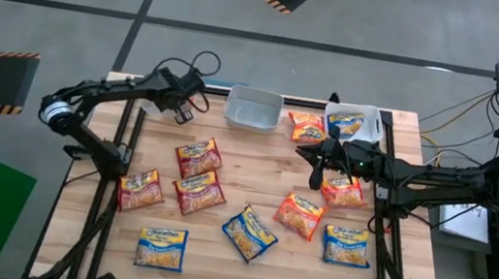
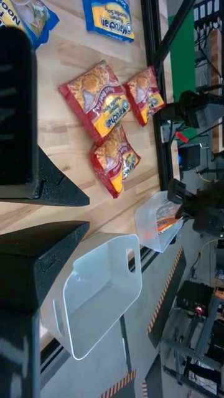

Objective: Sort Maruchan noodles
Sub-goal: Put the orange noodle pack into the transparent bin, then put the red noodle pack into the grey bin

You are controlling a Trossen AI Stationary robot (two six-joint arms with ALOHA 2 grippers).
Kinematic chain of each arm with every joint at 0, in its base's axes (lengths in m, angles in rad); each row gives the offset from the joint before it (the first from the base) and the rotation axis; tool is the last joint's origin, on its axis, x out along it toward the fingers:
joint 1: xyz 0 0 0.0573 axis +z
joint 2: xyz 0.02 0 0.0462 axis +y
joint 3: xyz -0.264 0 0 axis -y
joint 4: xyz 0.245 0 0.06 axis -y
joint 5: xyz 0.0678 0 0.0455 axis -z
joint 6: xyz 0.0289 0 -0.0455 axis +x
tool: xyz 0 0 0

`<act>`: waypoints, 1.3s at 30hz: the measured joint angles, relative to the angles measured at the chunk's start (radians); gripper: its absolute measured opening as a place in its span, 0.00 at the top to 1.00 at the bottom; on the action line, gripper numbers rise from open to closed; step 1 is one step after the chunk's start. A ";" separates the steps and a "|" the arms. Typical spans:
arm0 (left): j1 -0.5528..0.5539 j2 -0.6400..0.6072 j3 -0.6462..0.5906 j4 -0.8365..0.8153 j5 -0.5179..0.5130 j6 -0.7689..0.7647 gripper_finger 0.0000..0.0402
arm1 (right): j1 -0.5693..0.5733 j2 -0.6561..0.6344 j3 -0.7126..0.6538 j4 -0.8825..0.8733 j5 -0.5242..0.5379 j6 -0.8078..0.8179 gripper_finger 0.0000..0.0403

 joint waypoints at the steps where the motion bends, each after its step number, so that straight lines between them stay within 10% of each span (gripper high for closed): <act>1: -0.010 -0.005 0.003 -0.011 0.000 -0.001 1.00 | 0.000 0.000 0.000 0.000 0.000 0.000 0.91; 19: -0.093 -0.032 0.054 -0.054 0.071 -0.155 0.99 | 0.000 0.000 0.000 0.000 0.005 0.000 0.91; 39: -0.270 -0.207 0.047 -0.019 0.164 -0.135 0.68 | 0.012 0.000 -0.003 -0.044 -0.009 0.273 0.91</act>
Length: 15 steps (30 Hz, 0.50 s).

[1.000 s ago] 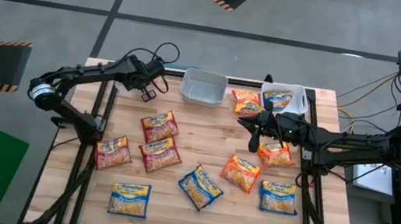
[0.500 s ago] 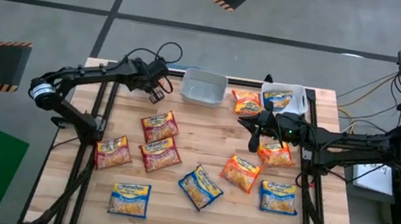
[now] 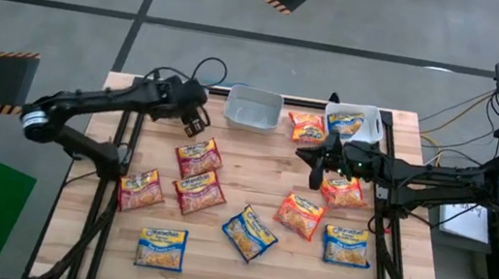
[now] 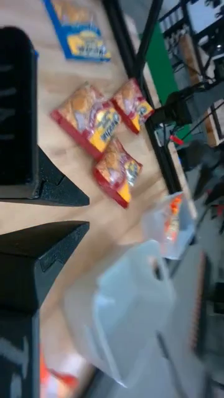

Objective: Sort Maruchan noodles
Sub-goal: Put the red noodle pack into the grey bin

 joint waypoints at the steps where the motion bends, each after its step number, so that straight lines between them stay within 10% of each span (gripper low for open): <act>1: -0.030 -0.028 -0.007 0.014 0.000 0.000 0.68 | 0.007 0.002 -0.003 -0.008 -0.002 0.036 0.91; 15: -0.535 -0.307 -0.394 0.483 0.113 -0.032 0.72 | 0.142 0.093 0.093 -0.056 -0.003 0.487 0.91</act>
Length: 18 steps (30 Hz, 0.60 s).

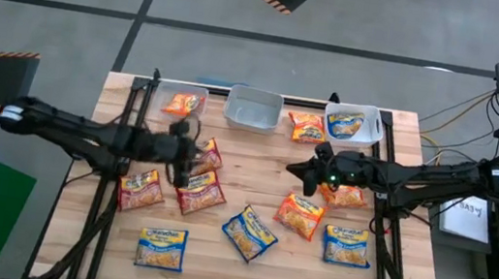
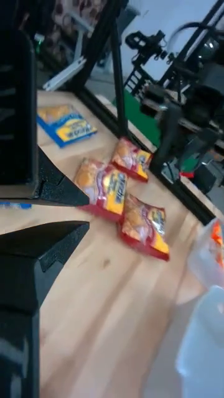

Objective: Sort Maruchan noodles
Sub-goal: Put the red noodle pack into the grey bin

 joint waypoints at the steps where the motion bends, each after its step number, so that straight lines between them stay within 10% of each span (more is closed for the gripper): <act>1: -0.028 -0.004 -0.026 0.022 0.000 -0.009 0.72 | 0.001 0.013 0.019 -0.032 -0.001 0.018 0.90; 11: -0.100 0.014 -0.103 0.054 -0.017 -0.087 0.72 | -0.015 0.186 0.281 -0.684 -0.001 0.066 0.91; 18: -0.062 0.051 -0.098 0.055 -0.047 -0.031 0.72 | -0.085 0.287 0.392 -0.792 -0.039 -0.131 0.91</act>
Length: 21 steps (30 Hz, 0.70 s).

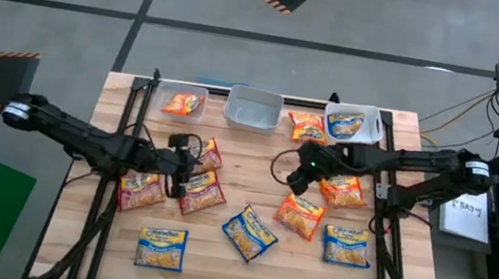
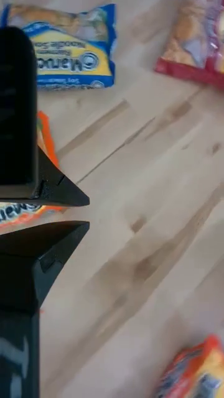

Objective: Sort Maruchan noodles
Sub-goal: Put the red noodle pack into the grey bin

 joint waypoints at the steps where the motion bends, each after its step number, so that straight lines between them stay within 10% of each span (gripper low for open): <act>1: 0.008 0.006 0.001 0.000 0.000 0.006 0.72 | -0.018 0.010 0.013 -0.001 -0.022 -0.045 0.91; 11: 0.082 0.051 0.001 -0.024 0.043 -0.097 0.72 | -0.172 0.089 0.093 -0.004 -0.180 -0.217 0.91; 21: 0.066 0.058 -0.001 -0.023 0.146 -0.157 0.72 | 0.015 0.090 0.070 -0.045 -0.223 -0.010 0.91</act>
